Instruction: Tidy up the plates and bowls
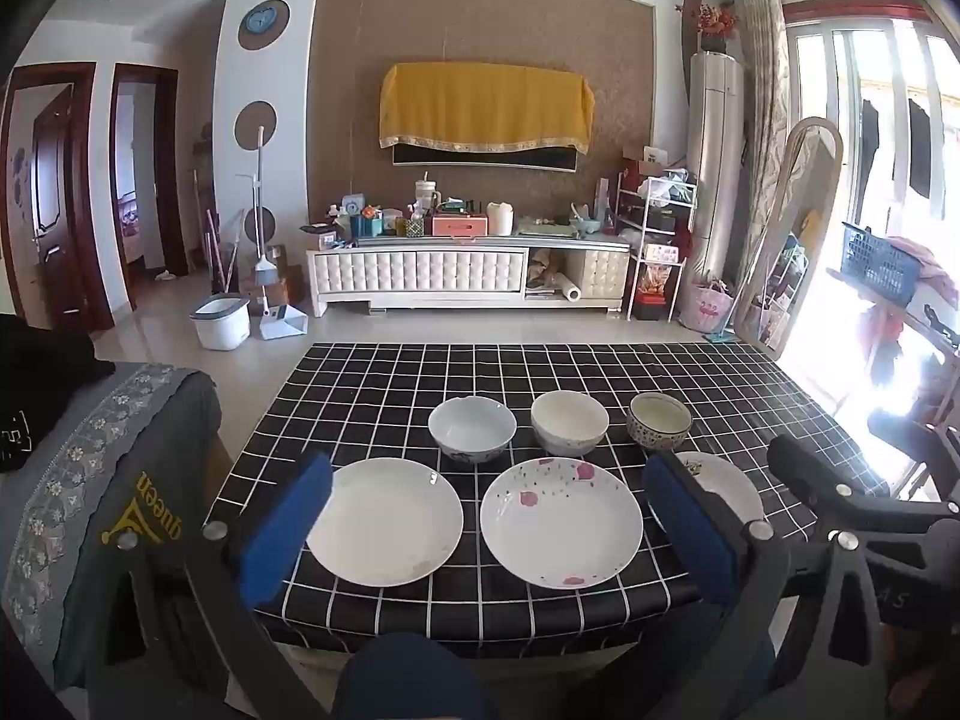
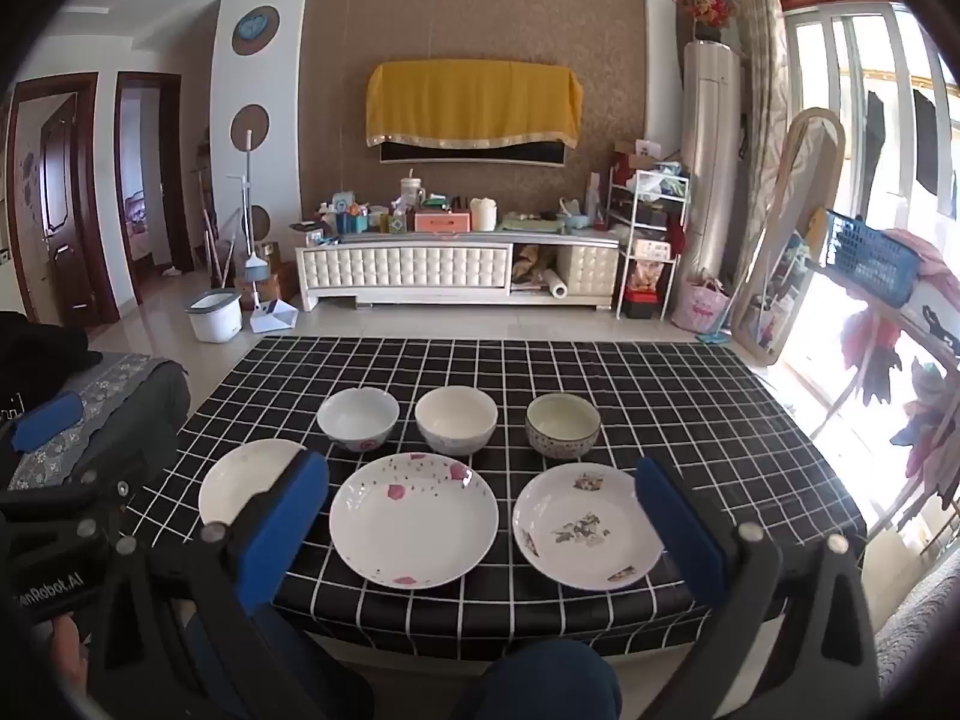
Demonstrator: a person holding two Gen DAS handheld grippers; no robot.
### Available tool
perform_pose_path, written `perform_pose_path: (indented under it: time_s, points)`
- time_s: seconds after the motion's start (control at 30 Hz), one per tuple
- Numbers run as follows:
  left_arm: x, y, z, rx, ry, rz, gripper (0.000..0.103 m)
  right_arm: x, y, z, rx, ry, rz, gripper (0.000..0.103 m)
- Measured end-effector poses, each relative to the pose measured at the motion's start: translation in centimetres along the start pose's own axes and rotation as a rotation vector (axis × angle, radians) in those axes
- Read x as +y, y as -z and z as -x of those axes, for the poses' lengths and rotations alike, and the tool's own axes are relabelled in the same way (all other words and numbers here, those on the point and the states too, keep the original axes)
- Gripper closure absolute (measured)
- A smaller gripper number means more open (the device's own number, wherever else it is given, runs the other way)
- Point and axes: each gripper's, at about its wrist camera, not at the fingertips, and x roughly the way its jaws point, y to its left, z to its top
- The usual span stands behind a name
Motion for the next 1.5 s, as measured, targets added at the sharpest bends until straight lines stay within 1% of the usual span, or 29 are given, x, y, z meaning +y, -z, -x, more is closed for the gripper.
perform_pose_path:
  time_s: [0.03,0.07,0.2,0.23,0.4,0.43,0.6,0.77,1.5]
  points:
    - [0.0,0.0,0.0,0.002,0.001,0.004,0.000,0.0,0.0,0.0,-0.001,0.001,0.001,0.000]
    - [0.1,0.0,0.1,-0.017,0.008,0.011,0.000,0.0,0.0,0.0,0.004,0.000,0.002,0.000]
    - [0.3,0.1,0.1,-0.015,0.016,0.026,0.000,0.0,0.0,0.1,0.005,0.000,0.001,0.000]
    - [0.8,0.0,-0.1,-0.001,0.022,0.031,0.000,0.1,0.0,0.1,0.006,0.002,0.001,0.000]
    - [0.7,-0.1,-0.2,-0.003,0.017,0.021,0.000,0.0,0.0,0.8,0.013,0.000,-0.005,0.000]
    - [0.3,0.2,0.0,-0.009,0.013,0.017,0.000,0.0,0.0,1.0,0.014,0.000,-0.005,0.000]
    - [0.4,0.2,-0.1,-0.007,0.014,0.018,0.000,0.1,0.3,-0.2,0.021,0.002,-0.002,0.000]
    - [0.1,0.1,0.0,-0.012,0.004,0.007,0.000,0.1,0.2,-0.3,0.021,0.004,-0.006,0.000]
    - [0.1,0.1,0.0,-0.006,0.011,0.014,0.000,0.0,0.5,-0.3,0.038,0.007,-0.004,0.000]
